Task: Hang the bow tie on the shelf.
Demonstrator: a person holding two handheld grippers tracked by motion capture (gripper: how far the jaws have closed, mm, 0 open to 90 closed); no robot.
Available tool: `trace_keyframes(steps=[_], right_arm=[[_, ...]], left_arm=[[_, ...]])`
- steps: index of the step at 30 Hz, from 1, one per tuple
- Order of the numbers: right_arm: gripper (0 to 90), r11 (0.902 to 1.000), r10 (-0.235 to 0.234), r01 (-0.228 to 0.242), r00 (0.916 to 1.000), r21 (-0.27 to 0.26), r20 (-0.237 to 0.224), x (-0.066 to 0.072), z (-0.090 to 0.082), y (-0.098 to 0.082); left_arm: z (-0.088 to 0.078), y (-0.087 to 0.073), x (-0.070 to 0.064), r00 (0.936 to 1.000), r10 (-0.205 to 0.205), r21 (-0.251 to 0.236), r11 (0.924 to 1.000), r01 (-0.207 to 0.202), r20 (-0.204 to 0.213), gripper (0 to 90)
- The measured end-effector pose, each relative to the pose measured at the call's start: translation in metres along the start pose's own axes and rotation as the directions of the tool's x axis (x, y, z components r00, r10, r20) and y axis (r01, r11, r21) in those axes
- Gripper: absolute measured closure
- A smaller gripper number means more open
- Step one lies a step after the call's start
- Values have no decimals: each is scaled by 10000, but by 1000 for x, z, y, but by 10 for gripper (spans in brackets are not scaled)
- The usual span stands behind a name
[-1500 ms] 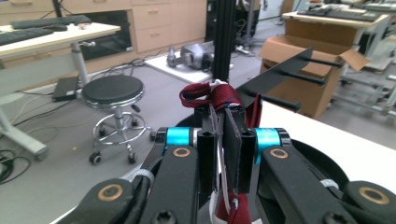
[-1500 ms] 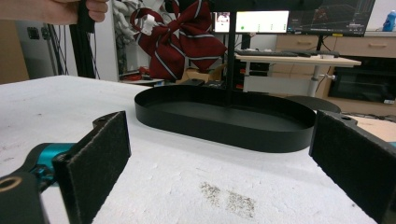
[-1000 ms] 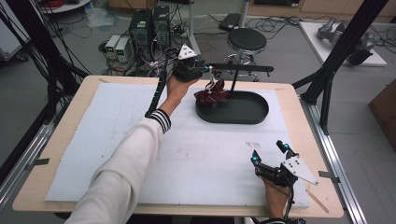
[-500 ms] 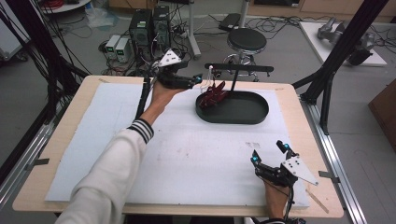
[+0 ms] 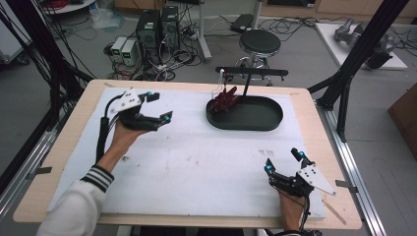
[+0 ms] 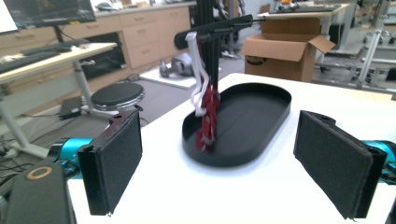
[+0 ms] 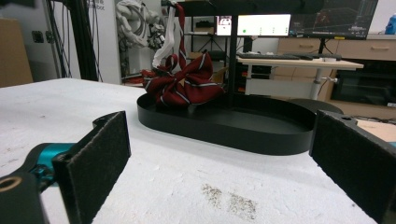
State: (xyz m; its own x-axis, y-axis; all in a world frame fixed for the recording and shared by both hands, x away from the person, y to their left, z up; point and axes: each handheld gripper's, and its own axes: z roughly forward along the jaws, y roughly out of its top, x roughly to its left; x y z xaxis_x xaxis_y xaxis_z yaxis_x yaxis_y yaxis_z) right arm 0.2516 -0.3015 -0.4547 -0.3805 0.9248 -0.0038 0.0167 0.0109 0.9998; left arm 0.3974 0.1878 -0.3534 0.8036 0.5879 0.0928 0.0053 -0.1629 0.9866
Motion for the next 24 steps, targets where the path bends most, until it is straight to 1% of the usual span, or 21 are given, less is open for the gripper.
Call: trace_keyframes(steps=[1, 3, 4, 6, 7, 8, 9, 10, 13, 14, 15, 17, 19, 20, 21, 22, 23, 24], right_arm=[[43, 10000, 0, 0, 10000, 0, 0, 0, 0, 0], [43, 10000, -75, 75, 10000, -20, -5, 0, 0, 0], [43, 9999, -105, 105, 9999, -1, 12, 0, 0, 0], [43, 9999, -105, 105, 9999, 14, 13, 1, 0, 0], [43, 9999, -118, 118, 9999, 15, 23, 1, 1, 0], [43, 9999, -119, 119, 9999, 19, 27, 1, 1, 0], [43, 9999, -128, 128, 9999, 22, 34, 1, 1, 0], [43, 9999, -140, 140, 9999, 20, 34, 1, 1, 0], [43, 9997, -222, 222, 9997, 35, 35, 1, 1, 0], [43, 9997, -230, 229, 9997, 41, 42, 1, 1, 0], [43, 9997, -233, 233, 9997, 31, 43, 1, 1, 0], [43, 9998, -213, 213, 9998, 49, 59, 1, 1, 0], [43, 9998, -207, 207, 9998, 69, 68, 1, 1, 0], [43, 9998, -172, 171, 9998, 104, 76, 2, 1, 0], [43, 9998, -172, 171, 9998, 104, 76, 2, 1, 0], [43, 9998, -175, 174, 9998, 109, 85, 2, 1, 0], [43, 9998, -175, 174, 9998, 109, 85, 2, 1, 0], [43, 9998, -180, 179, 9998, 109, 87, 2, 1, 0]], left_arm=[[-10, -8, -1, 10000, -31, 26, 10000, 31, 29, 158], [-31, -22, -3, 9999, -110, -54, 9999, 110, -91, 158], [-45, -30, -6, 9996, -119, -134, 9998, 116, -267, 158], [-65, -40, -11, 9987, -69, -291, 9996, 55, -507, 158], [-75, -45, -14, 9976, -47, -364, 9993, 21, -694, 158], [-88, -52, -18, 9950, -35, -452, 9990, -10, -993, 158], [-96, -56, -19, 9944, -71, -535, 9986, 14, -1054, 158], [-107, -63, -21, 9917, -196, -685, 9976, 110, -1267, 158], [-129, -81, -23, 9849, -531, -1038, 9939, 362, -1647, 158], [-137, -90, -23, 9809, -718, -1302, 9903, 485, -1809, 158], [-141, -95, -24, 9781, -828, -1405, 9885, 562, -1910, 158], [-149, -105, -24, 9690, -998, -1508, 9863, 664, -2262, 156], [-153, -110, -23, 9645, -1171, -1496, 9853, 829, -2368, 155], [-154, -111, -23, 9627, -1138, -1489, 9857, 786, -2456, 154], [-154, -111, -23, 9627, -1138, -1489, 9857, 786, -2456, 154], [-154, -111, -24, 9596, -1138, -1524, 9854, 760, -2572, 154], [-154, -113, -25, 9583, -1106, -1505, 9860, 724, -2634, 154], [-153, -115, -25, 9554, -1183, -1438, 9863, 814, -2707, 154]])
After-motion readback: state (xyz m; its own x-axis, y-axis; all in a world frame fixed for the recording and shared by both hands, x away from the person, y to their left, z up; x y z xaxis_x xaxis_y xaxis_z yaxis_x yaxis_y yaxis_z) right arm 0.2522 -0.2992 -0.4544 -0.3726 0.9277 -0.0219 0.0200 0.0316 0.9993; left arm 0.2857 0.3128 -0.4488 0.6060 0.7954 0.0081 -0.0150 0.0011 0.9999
